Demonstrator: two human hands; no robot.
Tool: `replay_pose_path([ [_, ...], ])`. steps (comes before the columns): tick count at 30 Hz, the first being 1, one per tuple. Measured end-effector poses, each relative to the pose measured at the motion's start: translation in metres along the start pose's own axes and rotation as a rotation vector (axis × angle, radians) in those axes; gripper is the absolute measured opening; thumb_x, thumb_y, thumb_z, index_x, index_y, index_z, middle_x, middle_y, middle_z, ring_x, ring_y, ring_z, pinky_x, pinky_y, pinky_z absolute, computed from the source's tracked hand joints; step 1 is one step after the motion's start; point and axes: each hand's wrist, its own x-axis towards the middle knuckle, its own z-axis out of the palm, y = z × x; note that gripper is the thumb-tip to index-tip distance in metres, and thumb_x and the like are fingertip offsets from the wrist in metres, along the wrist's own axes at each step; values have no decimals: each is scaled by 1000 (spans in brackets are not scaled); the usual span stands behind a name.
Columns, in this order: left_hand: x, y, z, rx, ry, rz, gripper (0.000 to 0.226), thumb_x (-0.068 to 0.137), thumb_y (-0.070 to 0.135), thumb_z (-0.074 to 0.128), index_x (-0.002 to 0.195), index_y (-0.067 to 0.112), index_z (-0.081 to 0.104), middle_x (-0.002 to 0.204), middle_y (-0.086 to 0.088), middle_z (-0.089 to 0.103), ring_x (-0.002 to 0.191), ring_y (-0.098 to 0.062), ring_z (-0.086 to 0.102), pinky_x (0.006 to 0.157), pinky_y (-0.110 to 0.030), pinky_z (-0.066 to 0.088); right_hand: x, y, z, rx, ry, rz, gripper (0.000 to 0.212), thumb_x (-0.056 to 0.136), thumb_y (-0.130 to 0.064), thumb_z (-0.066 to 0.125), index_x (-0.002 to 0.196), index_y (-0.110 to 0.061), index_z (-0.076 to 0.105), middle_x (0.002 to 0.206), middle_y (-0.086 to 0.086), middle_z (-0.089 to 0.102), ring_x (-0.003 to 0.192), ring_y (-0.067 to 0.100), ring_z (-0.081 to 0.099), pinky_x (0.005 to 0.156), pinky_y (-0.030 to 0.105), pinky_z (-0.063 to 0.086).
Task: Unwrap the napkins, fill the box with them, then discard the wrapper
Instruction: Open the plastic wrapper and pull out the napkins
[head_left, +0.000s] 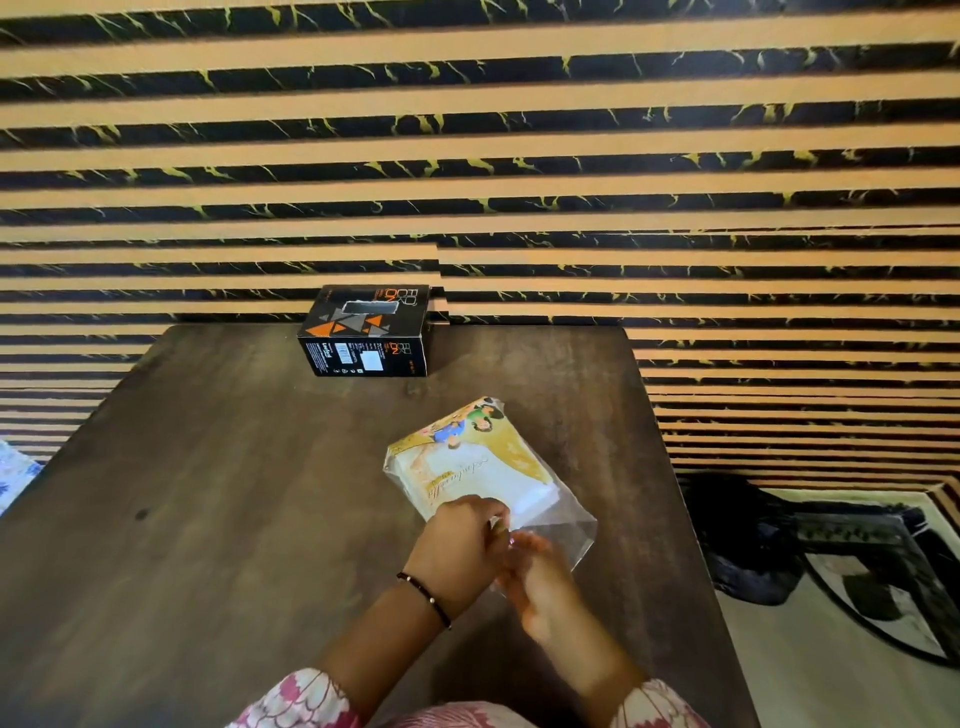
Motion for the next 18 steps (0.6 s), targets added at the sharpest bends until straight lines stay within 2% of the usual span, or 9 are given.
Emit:
replay_pose_path([
  [3, -1, 4, -1, 39, -43, -9, 23, 85, 24, 50, 102, 19, 64, 104, -3, 68, 95, -19, 60, 80, -28, 46, -2, -8, -2, 14, -53, 81, 22, 83, 7, 45, 79, -9, 60, 61, 6, 63, 65, 18, 56, 53, 25, 48],
  [7, 1, 13, -6, 217, -145, -11, 32, 89, 32, 44, 118, 25, 56, 116, 0, 61, 106, -19, 56, 83, -31, 46, 0, -18, -4, 13, -74, 147, 18, 82, 4, 52, 96, -2, 60, 88, 17, 61, 82, 27, 58, 65, 34, 53],
  [9, 3, 18, -9, 256, -155, -9, 33, 89, 32, 42, 118, 25, 56, 119, 0, 60, 108, -19, 56, 83, -31, 46, -1, -22, -6, 36, -86, 156, 16, 83, 7, 49, 95, 0, 57, 85, 18, 59, 80, 28, 57, 71, 37, 49],
  [11, 7, 20, -11, 275, -148, -4, 32, 88, 32, 42, 116, 24, 57, 118, 1, 61, 108, -19, 56, 82, -31, 47, 1, -27, -7, 34, -111, 156, 15, 83, 10, 47, 90, 1, 57, 76, 17, 61, 73, 28, 57, 67, 36, 48],
  [14, 12, 23, -14, 318, -140, 2, 31, 89, 32, 41, 114, 23, 56, 115, -1, 60, 105, -21, 57, 79, -34, 48, 3, -34, -4, -53, -137, 113, 17, 84, 10, 44, 81, 0, 57, 50, 10, 64, 63, 23, 57, 53, 30, 47],
  [15, 12, 24, -15, 351, -139, 9, 31, 90, 33, 40, 115, 22, 55, 115, -1, 59, 104, -23, 57, 78, -35, 49, 4, -36, -3, -79, -142, 88, 19, 85, 9, 43, 79, -2, 58, 48, 7, 64, 60, 21, 58, 50, 28, 49],
  [16, 13, 26, -15, 380, -137, 18, 31, 90, 33, 39, 116, 22, 53, 114, -2, 58, 102, -24, 58, 75, -35, 48, 3, -38, -3, -103, -138, 63, 21, 86, 7, 43, 78, -4, 58, 50, 7, 65, 58, 19, 60, 49, 26, 51],
  [18, 13, 29, -14, 407, -136, 39, 31, 92, 33, 36, 117, 22, 52, 113, -2, 58, 100, -25, 59, 71, -34, 47, 2, -41, -3, -127, -128, 24, 19, 90, 1, 44, 83, -7, 60, 66, 9, 66, 64, 19, 62, 60, 28, 53],
])
